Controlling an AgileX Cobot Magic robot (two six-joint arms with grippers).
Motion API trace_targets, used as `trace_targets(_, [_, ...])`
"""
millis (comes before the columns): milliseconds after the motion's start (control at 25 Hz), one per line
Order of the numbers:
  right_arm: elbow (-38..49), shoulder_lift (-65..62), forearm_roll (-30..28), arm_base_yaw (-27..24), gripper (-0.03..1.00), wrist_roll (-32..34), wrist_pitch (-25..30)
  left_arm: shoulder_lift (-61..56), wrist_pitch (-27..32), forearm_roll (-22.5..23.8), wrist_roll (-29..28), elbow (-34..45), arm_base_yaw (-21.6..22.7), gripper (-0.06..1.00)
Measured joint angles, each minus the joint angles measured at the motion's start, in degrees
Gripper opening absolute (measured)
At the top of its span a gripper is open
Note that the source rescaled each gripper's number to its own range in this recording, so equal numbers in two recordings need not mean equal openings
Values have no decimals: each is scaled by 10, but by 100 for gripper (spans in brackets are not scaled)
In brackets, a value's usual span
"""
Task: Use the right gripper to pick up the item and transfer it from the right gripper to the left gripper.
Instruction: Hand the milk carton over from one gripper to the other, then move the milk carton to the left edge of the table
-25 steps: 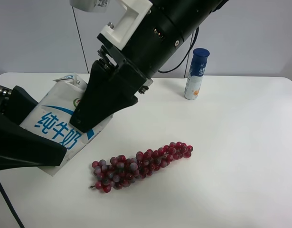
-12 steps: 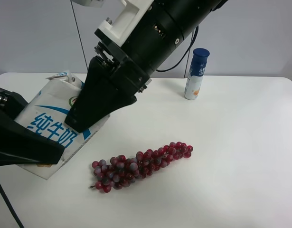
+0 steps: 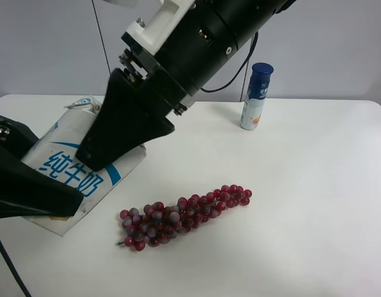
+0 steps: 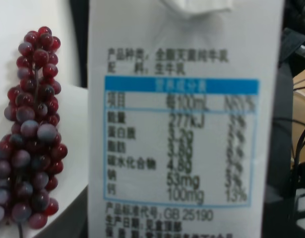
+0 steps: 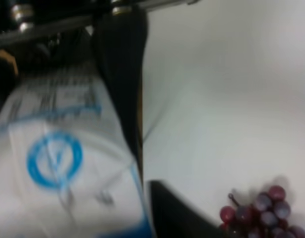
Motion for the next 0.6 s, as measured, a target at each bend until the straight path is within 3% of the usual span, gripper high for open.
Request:
trace_targets(80, [0, 0, 0, 0, 82, 6, -1, 0, 0, 4, 0, 0, 0, 0])
trace_targets(160, [0, 0, 0, 0, 93, 9, -3, 0, 1, 4, 0, 0, 0, 0])
trace_targets(360, [0, -8, -13, 0, 99, 20, -5, 0, 1, 4, 0, 0, 0, 0])
trace_targets(600, [0, -54, -108, 0, 100, 78, -5, 0, 1, 4, -1, 0, 0, 0])
